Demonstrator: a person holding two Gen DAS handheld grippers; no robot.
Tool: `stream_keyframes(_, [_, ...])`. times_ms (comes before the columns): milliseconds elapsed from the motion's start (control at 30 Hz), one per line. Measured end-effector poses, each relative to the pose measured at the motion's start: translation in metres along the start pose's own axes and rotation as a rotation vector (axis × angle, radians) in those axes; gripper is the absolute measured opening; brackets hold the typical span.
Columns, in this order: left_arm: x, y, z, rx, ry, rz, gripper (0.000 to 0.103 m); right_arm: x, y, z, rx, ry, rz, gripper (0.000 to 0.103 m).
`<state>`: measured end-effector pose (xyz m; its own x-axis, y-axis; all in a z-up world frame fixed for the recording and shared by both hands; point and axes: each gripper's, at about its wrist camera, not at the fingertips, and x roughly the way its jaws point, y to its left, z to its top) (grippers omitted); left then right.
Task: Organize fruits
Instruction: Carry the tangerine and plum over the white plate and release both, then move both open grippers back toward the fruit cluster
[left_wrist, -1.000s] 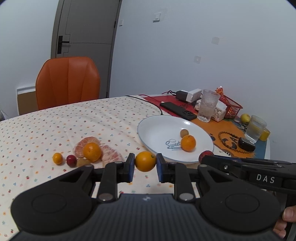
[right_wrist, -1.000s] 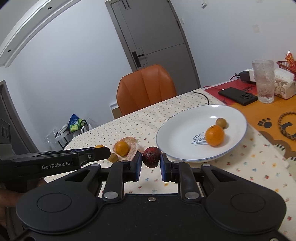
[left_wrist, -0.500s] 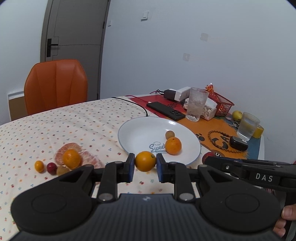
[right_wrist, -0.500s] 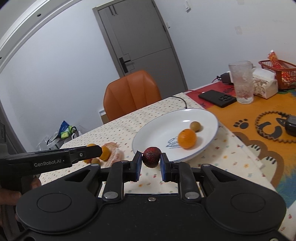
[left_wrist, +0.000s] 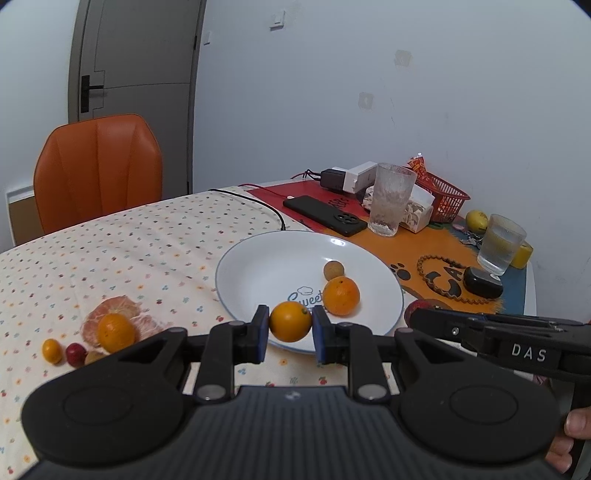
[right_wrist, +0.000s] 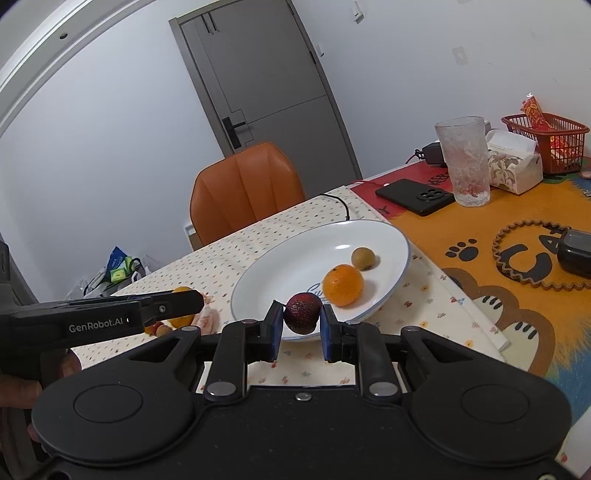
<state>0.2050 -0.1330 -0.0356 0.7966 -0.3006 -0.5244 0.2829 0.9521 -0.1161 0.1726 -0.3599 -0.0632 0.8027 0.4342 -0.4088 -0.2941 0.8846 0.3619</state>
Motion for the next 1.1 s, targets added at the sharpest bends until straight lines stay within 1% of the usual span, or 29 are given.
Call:
stream_keyframes(433, [0.042,-0.013,0.007,0.029,0.042,-0.017,0.023,0.02,-0.021,0.009,0.025,0.006,-0.009,0.02])
stream_keyframes(633, [0.057,-0.014,0.008,0.026,0.063,-0.022,0.023,0.027,-0.026,0.012,0.029,0.017,-0.012,0.02])
stream_keyframes(733, [0.058,-0.011,0.01,0.007,0.07,-0.019,0.023,0.03,-0.029,0.015,0.037,0.014,-0.014,0.02])
stream_keyframes(767, [0.058,-0.009,0.01,0.004,0.065,-0.018,0.027,0.031,-0.03,0.015,0.04,0.014,-0.014,0.02])
stream_keyframes(900, [0.053,-0.003,0.011,0.0,0.06,-0.005,0.027,0.037,-0.032,0.015,0.05,0.02,-0.012,0.02])
stream_keyframes(1033, [0.051,0.004,0.011,-0.007,0.083,0.017,0.028,0.041,-0.027,0.014,0.039,0.023,-0.007,0.02])
stream_keyframes(1100, [0.047,0.007,0.011,0.002,0.081,0.021,0.033,0.043,-0.025,0.015,0.035,0.029,0.0,0.02])
